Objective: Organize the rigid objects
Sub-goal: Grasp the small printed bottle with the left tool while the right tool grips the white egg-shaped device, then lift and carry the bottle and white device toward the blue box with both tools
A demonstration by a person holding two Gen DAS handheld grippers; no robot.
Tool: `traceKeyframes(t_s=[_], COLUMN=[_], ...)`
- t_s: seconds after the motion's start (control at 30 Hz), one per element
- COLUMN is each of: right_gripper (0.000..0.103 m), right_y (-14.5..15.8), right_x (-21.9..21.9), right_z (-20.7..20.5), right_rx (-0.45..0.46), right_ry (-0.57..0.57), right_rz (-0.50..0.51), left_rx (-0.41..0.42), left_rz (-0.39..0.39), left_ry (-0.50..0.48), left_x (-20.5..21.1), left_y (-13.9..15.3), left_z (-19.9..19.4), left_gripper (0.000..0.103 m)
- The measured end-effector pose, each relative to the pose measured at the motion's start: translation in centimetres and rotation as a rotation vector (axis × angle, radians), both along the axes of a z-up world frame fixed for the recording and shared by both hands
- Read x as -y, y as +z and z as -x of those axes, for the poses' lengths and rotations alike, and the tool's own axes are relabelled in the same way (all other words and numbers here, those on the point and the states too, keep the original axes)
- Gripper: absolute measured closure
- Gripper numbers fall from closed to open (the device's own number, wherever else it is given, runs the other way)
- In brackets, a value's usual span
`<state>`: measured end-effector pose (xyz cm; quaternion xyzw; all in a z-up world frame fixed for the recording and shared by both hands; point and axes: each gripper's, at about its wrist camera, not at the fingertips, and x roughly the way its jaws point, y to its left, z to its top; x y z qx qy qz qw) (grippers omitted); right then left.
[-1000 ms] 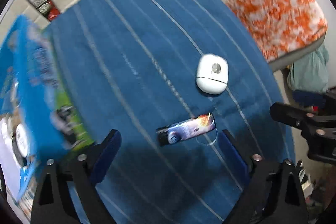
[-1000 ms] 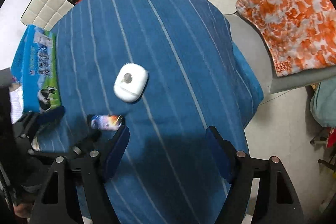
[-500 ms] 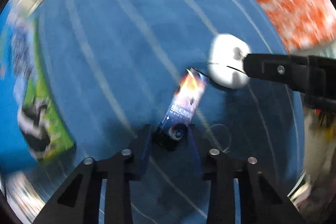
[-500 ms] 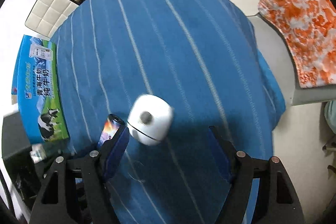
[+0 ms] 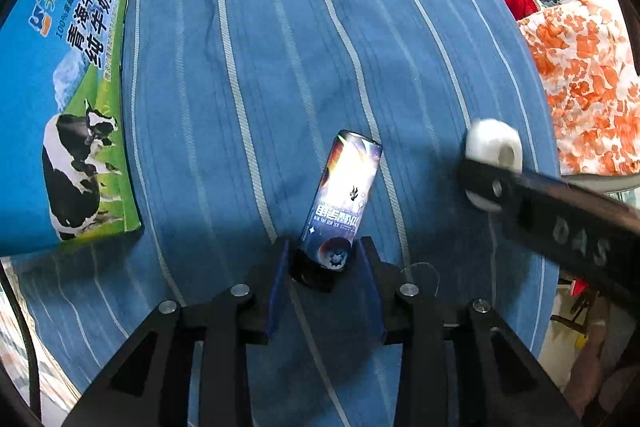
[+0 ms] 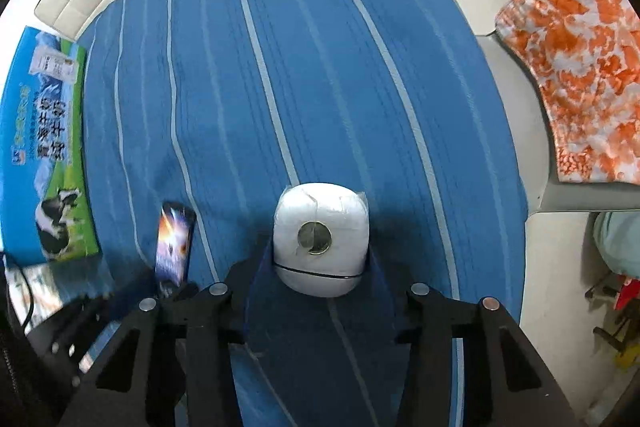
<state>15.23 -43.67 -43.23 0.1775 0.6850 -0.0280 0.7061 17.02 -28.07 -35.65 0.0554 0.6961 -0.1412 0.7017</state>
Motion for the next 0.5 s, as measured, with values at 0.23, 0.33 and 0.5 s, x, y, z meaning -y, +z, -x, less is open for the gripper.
traceKeyframes(t_s=[0.23, 0.33, 0.5], right_gripper=[0.054, 0.054, 0.054], right_y=[-0.1, 0.1, 0.4], right_x=[0.4, 0.0, 0.3], right_z=[0.2, 0.3, 1.0], right_rx=[-0.011, -0.008, -0.006], right_ry=[0.006, 0.017, -0.019], right_rz=[0.003, 0.024, -0.002], left_rx=[0.004, 0.038, 0.053], left_rz=[0.024, -0.014, -0.029], left_ry=[0.004, 0.014, 0.019], left_x=[1.5, 1.6, 1.2], left_y=[-0.4, -0.3, -0.1], left_z=[-1.3, -1.6, -1.2], left_gripper=[0.052, 0.076, 0.080])
